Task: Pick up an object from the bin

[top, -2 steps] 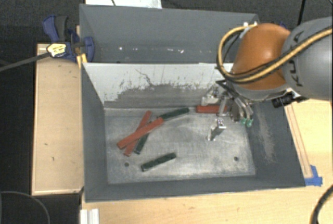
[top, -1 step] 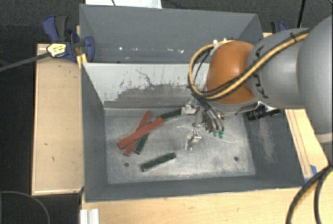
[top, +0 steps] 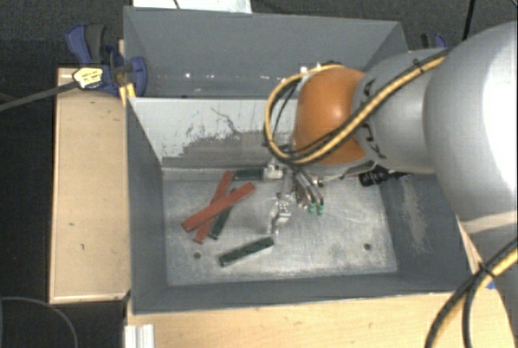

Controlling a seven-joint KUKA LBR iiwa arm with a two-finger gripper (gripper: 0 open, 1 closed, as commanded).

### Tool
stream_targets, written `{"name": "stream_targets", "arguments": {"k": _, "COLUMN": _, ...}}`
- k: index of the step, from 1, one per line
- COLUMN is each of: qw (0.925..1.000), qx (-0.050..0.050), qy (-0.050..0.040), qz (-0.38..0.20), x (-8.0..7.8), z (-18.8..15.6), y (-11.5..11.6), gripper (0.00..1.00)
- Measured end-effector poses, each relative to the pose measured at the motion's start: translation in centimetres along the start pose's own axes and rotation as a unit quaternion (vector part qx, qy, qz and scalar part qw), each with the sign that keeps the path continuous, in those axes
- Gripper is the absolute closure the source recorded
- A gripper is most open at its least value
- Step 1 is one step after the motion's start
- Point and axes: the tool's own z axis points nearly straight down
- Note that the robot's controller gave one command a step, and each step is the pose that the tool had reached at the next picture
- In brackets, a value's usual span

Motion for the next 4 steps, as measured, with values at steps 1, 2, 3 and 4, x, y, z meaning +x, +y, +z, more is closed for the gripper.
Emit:
{"name": "stream_targets", "arguments": {"k": 1, "qw": 0.9997, "qx": -0.003, "qy": 0.0029, "qz": -0.022, "x": 2.2, "z": 0.3, "y": 1.1, "gripper": 0.0}}
{"name": "stream_targets", "arguments": {"k": 2, "qw": 0.9873, "qx": -0.003, "qy": 0.0048, "qz": -0.159, "x": 6.1, "z": 0.7, "y": 0.4, "gripper": 0.0}}
{"name": "stream_targets", "arguments": {"k": 3, "qw": 0.9925, "qx": -0.004, "qy": 0.0004, "qz": -0.122, "x": 8.7, "z": 0.9, "y": 5.1, "gripper": 1.0}}
{"name": "stream_targets", "arguments": {"k": 4, "qw": 0.9925, "qx": -0.004, "qy": 0.0003, "qz": -0.122, "x": 8.7, "z": 0.9, "y": 5.0, "gripper": 0.0}}
